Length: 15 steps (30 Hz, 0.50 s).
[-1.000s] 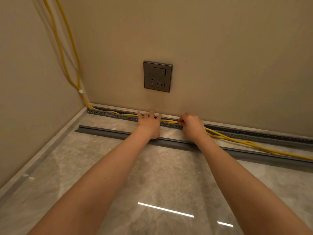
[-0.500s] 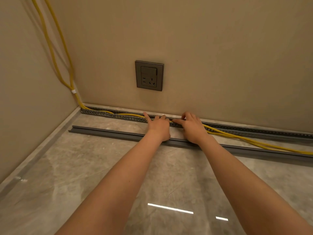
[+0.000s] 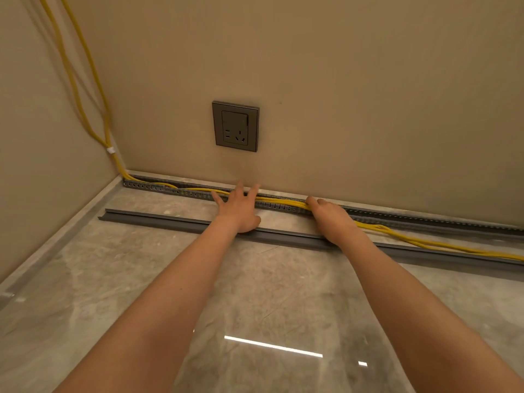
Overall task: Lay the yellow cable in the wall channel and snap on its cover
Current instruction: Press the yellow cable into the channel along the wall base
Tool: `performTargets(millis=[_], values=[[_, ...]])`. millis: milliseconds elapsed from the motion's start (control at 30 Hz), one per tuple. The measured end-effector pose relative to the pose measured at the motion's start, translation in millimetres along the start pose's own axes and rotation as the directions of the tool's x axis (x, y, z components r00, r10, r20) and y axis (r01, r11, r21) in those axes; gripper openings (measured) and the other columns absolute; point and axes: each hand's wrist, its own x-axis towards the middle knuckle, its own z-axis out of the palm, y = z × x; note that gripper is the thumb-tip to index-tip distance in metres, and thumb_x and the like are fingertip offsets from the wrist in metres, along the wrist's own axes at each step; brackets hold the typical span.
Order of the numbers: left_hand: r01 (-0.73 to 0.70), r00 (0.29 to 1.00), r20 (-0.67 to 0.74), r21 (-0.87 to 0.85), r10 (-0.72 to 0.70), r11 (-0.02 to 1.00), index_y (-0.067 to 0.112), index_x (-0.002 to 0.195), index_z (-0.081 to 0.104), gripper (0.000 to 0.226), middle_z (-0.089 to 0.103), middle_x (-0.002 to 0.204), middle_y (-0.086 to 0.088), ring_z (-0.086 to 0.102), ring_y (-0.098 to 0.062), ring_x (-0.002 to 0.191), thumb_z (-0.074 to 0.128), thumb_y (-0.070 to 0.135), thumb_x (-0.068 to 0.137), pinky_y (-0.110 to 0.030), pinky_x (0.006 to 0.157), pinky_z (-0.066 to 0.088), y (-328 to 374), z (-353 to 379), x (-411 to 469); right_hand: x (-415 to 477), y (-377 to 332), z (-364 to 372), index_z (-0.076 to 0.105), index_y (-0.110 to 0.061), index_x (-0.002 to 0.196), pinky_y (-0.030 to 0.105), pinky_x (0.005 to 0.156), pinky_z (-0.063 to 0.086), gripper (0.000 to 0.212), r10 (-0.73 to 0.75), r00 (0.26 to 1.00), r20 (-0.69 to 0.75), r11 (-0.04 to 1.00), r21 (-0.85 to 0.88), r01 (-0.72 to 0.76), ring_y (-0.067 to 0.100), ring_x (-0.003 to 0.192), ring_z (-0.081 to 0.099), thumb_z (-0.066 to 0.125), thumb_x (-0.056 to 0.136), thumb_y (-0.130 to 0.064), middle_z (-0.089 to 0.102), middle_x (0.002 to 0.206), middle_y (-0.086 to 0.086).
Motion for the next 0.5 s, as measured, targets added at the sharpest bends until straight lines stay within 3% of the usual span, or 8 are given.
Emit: performTargets(millis=[67, 167, 333, 433, 500], values=[[0.174, 0.983, -0.064, 0.015, -0.172, 0.985, 0.015, 0.152, 0.007, 0.076, 0.005, 0.159, -0.017, 0.006, -0.031, 0.149, 0.049, 0.033, 0.092, -0.067, 0.112, -0.001, -1.5, 0.5, 2.1, 2.3, 2.9, -2.2, 0.031, -0.006, 0.137, 0.043, 0.085, 0.048, 0.047, -0.022, 1.000, 0.008, 1.000, -0.001, 0.022, 0.038, 0.106, 0.058, 0.041, 0.092, 0.003, 0.056, 0.122, 0.021], [0.355, 0.935, -0.009, 0.083, -0.356, 0.931, 0.004, 0.150, 0.017, 0.073, 0.019, 0.157, -0.017, 0.013, -0.032, 0.147, 0.044, 0.039, 0.092, -0.069, 0.110, 0.003, -5.7, -3.1, 3.1, 3.8, 4.8, -3.8, 0.032, -0.006, 0.136, 0.043, 0.088, 0.047, 0.044, -0.034, 0.999, 0.011, 0.999, -0.008, 0.035, 0.039, 0.108, 0.057, 0.039, 0.093, 0.002, 0.055, 0.123, 0.022], [0.270, 0.962, 0.002, 0.148, -0.273, 0.951, 0.009, 0.137, 0.043, 0.058, 0.042, 0.141, -0.012, 0.030, -0.030, 0.139, 0.049, 0.037, 0.086, -0.072, 0.108, 0.003, -16.5, -13.6, 8.3, 1.5, 4.3, -5.3, 0.028, -0.014, 0.143, 0.045, 0.088, 0.048, 0.059, -0.035, 0.998, -0.052, 0.992, 0.119, 0.041, 0.041, 0.107, 0.057, 0.040, 0.089, 0.008, 0.046, 0.131, 0.019], [0.215, 0.976, -0.004, 0.126, -0.217, 0.968, 0.010, 0.140, 0.037, 0.065, 0.042, 0.143, -0.012, 0.033, -0.031, 0.139, 0.053, 0.039, 0.084, -0.065, 0.113, 0.005, -25.9, -15.8, 11.2, 3.9, 2.9, -9.2, 0.028, -0.023, 0.142, 0.041, 0.075, 0.049, 0.064, -0.056, 0.997, -0.061, 0.986, 0.154, 0.065, 0.039, 0.100, 0.060, 0.042, 0.087, 0.007, 0.048, 0.126, 0.015], [0.181, 0.984, -0.007, 0.069, -0.181, 0.981, 0.010, 0.143, 0.034, 0.069, 0.039, 0.145, -0.013, 0.033, -0.031, 0.139, 0.055, 0.039, 0.084, -0.059, 0.117, 0.009, -30.2, -14.4, 11.3, 6.2, -2.5, -13.2, 0.035, -0.022, 0.139, 0.040, 0.078, 0.047, 0.055, -0.085, 0.995, -0.050, 0.991, 0.101, 0.090, 0.037, 0.107, 0.057, 0.042, 0.090, 0.001, 0.050, 0.125, 0.014]])
